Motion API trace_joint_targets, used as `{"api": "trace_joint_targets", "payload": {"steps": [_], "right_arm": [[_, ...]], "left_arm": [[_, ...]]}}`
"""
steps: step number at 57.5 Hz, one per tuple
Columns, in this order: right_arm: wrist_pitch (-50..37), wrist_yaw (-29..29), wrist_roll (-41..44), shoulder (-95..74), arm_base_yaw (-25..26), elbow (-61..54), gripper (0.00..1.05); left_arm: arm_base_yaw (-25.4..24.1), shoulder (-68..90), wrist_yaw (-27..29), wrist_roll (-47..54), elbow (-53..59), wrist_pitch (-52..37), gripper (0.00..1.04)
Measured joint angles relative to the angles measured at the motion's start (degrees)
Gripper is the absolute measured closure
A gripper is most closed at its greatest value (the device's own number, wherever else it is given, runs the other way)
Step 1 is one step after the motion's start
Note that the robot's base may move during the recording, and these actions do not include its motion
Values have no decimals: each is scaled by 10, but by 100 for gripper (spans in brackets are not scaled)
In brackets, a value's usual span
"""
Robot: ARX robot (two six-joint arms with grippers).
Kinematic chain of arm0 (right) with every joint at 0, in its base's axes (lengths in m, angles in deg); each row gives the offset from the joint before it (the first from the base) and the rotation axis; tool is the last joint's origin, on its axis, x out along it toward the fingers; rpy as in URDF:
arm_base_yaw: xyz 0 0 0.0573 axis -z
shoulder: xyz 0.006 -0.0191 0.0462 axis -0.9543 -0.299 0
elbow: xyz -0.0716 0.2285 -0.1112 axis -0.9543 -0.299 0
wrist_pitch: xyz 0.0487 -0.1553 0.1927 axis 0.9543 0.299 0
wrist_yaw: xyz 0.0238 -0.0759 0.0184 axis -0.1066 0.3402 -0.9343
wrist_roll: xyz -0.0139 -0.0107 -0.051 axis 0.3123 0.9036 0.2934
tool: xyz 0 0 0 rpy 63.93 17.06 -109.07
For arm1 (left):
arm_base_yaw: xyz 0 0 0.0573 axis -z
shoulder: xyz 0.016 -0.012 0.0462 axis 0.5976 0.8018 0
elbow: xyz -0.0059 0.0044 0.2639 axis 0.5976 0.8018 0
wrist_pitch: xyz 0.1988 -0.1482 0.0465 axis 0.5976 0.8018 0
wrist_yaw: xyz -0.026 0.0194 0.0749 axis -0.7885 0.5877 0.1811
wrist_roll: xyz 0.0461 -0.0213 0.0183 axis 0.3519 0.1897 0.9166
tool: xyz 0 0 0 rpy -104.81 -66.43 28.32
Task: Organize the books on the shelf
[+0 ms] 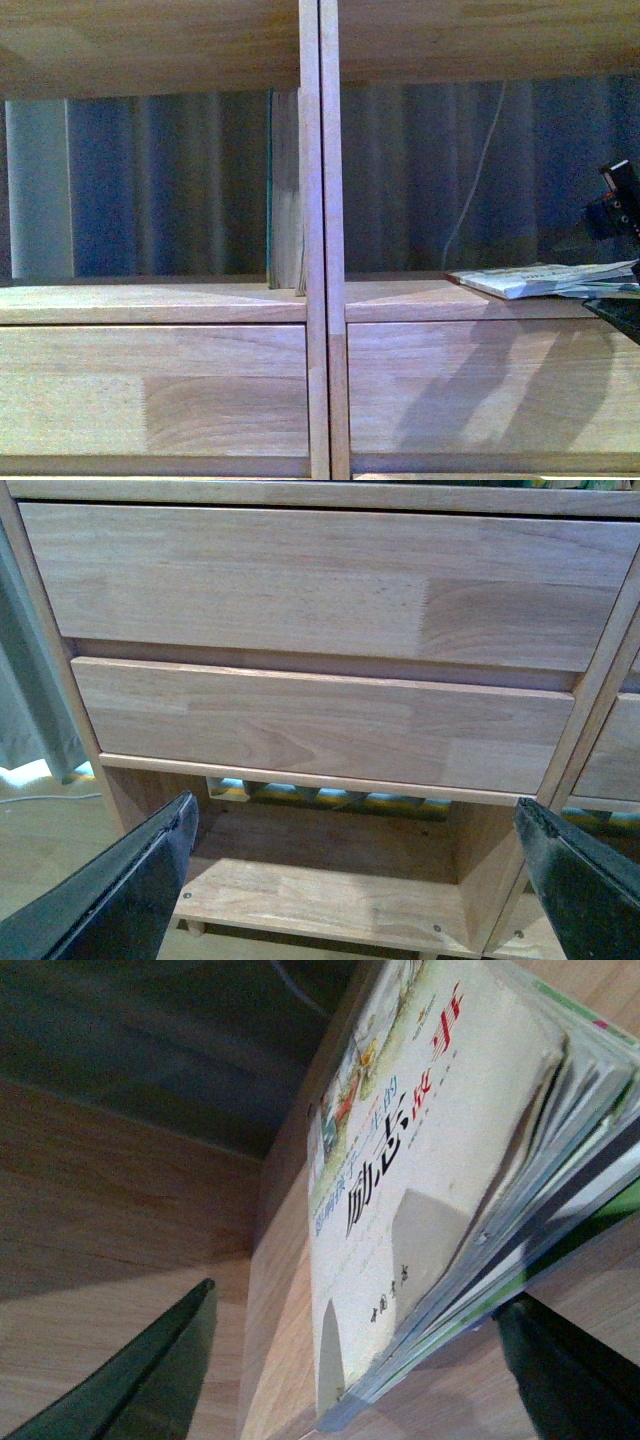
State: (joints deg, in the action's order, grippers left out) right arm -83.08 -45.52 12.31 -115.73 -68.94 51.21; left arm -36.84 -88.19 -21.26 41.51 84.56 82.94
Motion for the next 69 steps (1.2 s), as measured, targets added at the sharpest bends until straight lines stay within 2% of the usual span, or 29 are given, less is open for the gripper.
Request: {"api": "trace_joint_targets", "payload": {"steps": [15, 22, 64, 67, 69], "right_arm": [[0, -1, 7, -3, 0, -3, 82], [-4, -3, 7, -3, 1, -11, 97], [-58, -61, 6, 113, 46, -141, 98], [-71, -64, 4, 114, 50, -143, 98], [-86, -65, 1, 114, 54, -143, 98]], "left_arm": [[0, 0, 0, 0, 0, 0, 7], [0, 0, 0, 0, 0, 0, 7], [0, 0, 0, 0, 0, 0, 7], [-36, 27, -127, -20, 0, -42, 7], [-84, 70, -256, -32, -2, -97, 7]]}}
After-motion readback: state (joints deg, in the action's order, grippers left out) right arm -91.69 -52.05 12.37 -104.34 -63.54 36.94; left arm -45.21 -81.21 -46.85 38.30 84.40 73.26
